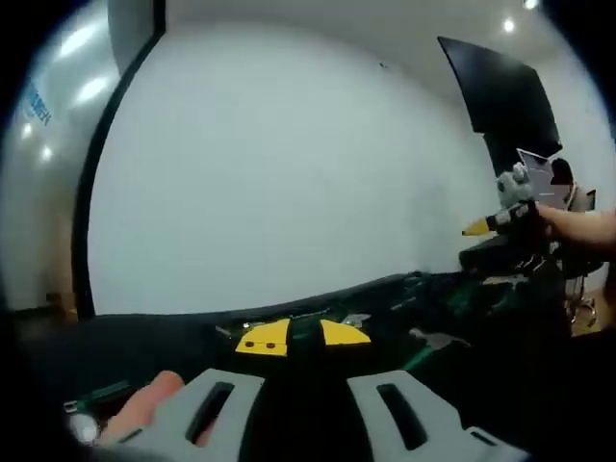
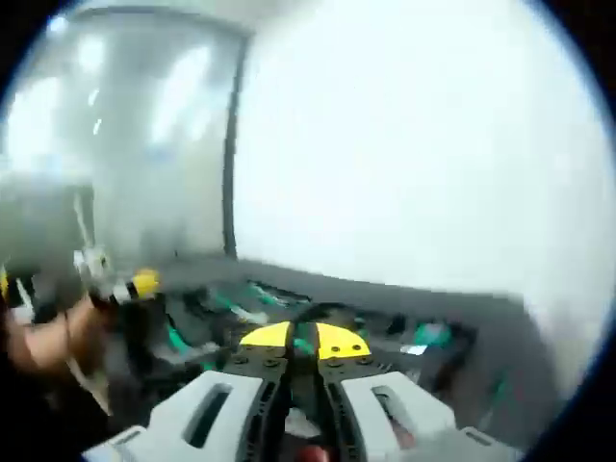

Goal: Pick up the tools and put them into their designated positions in the toolbox.

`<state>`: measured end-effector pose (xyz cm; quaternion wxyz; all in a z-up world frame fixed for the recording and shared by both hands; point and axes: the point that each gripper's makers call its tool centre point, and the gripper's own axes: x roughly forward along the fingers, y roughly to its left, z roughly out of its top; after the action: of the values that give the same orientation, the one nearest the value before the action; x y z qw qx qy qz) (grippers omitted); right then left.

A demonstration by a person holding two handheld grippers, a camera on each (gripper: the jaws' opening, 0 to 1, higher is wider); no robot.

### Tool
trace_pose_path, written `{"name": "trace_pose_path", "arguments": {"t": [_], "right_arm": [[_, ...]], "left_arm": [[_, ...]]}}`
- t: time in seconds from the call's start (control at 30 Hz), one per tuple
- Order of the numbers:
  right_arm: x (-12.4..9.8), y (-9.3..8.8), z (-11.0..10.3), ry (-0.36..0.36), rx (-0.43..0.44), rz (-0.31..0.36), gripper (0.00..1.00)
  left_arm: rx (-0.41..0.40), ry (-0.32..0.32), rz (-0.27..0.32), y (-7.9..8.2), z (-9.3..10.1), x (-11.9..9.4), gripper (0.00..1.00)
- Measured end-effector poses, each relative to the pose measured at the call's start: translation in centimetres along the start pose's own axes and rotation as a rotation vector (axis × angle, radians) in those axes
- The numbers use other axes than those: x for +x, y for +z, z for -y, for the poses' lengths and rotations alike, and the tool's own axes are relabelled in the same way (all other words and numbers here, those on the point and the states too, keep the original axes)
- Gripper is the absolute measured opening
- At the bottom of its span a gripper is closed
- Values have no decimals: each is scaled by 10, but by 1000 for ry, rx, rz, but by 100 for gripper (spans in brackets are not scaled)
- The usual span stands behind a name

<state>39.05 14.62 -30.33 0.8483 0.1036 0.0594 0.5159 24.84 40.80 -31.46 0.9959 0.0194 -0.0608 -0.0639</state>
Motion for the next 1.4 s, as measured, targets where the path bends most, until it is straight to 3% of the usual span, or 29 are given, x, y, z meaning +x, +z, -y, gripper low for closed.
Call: {"name": "trace_pose_path", "arguments": {"t": [0.07,0.1,0.17,0.23,0.27,0.3,0.37,0.43,0.47,0.53,0.57,0.63,0.7,0.73,0.8,0.83,0.87,0.9,0.93,1.0,1.03,1.07,1.1,1.23,1.27,1.3,1.33,1.37,1.4], "right_arm": [[2,-14,0,-19,-31,-19,3],[5,-29,4,-70,-142,-83,1],[15,-45,1,-121,-245,-132,0],[14,-67,-2,-162,-246,-259,0],[12,-68,-1,-184,-296,-263,0],[12,-67,-8,-163,-309,-237,0],[5,-93,-25,-85,-318,-368,0],[8,-95,0,-194,-566,-365,0],[11,-83,9,-207,-598,-316,0],[12,-92,14,-205,-423,-353,0],[13,-92,20,-202,-413,-357,0],[2,-98,4,-204,-417,-350,0],[3,-93,6,-203,-491,-341,0],[2,-91,2,-153,-477,-330,0],[1,-63,8,-161,-404,-159,0],[-3,-52,15,-188,-405,-107,1],[-11,-37,25,-222,-443,-62,2],[-17,-26,33,-260,-471,-26,2],[-30,-1,29,-315,-573,96,2],[-44,15,30,-369,-608,169,2],[-59,23,44,-446,-595,200,2],[-65,25,46,-465,-592,222,2],[-61,20,69,-497,-556,201,2],[-62,4,100,-555,-499,215,2],[-62,-3,105,-567,-464,183,2],[-58,-4,109,-539,-443,149,2],[-63,5,103,-541,-412,225,2],[-64,7,102,-539,-386,256,2],[-61,4,104,-534,-393,228,2]], "left_arm": [[-13,-128,-58,13,53,21,6],[22,-180,-98,14,84,33,6],[86,-165,-195,-1,113,52,5],[73,-165,-284,-19,132,61,3],[101,-180,-324,-33,141,69,3],[141,-186,-374,-47,146,71,3],[176,-227,-357,-53,159,71,4],[144,-230,-360,-57,162,77,6],[124,-228,-354,-58,162,80,6],[131,-200,-368,-65,157,91,7],[148,-203,-376,-68,157,93,7],[160,-235,-407,-76,153,102,7],[163,-253,-409,-73,157,105,7],[162,-266,-384,-64,162,107,7],[199,-321,-385,-57,172,113,7],[235,-349,-405,-59,177,114,11],[285,-423,-456,-68,182,115,15],[290,-456,-494,-77,184,120,18],[288,-486,-534,-85,186,122,18],[273,-518,-553,-88,195,120,18],[265,-539,-580,-94,200,120,18],[267,-530,-577,-96,197,127,18],[277,-538,-563,-95,199,132,17],[266,-601,-565,-91,207,134,12],[272,-610,-563,-91,207,134,11],[236,-608,-558,-89,207,133,8],[185,-605,-563,-89,207,134,7],[106,-616,-565,-89,208,134,6],[97,-630,-548,-88,210,135,5]]}}
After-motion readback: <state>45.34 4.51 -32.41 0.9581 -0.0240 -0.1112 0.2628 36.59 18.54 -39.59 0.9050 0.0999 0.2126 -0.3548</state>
